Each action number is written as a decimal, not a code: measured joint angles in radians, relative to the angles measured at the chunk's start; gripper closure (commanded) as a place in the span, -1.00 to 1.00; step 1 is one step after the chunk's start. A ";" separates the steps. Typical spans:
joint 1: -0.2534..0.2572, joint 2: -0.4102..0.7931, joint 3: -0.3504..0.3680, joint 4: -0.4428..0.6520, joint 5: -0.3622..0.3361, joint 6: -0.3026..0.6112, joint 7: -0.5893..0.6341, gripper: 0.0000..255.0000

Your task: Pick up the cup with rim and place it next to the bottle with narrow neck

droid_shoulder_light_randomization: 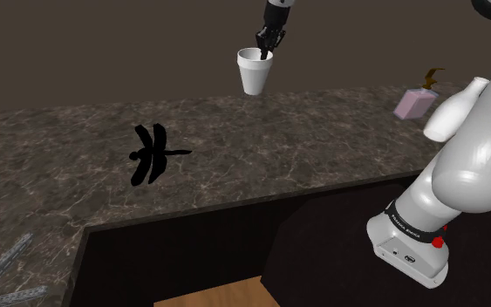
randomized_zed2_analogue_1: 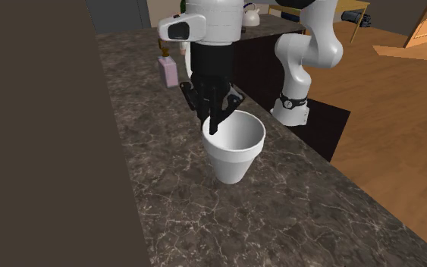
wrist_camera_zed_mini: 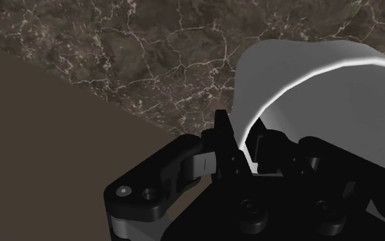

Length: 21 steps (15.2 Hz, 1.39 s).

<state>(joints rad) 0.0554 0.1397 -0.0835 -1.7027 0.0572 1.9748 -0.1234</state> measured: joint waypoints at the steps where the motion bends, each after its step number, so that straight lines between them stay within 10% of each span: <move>1: 0.001 -0.002 0.000 0.011 -0.001 -0.014 0.002 1.00; 21: -0.005 0.034 -0.002 0.334 0.000 -0.300 0.010 1.00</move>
<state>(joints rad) 0.0504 0.1735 -0.0860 -1.3690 0.0570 1.6748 -0.1132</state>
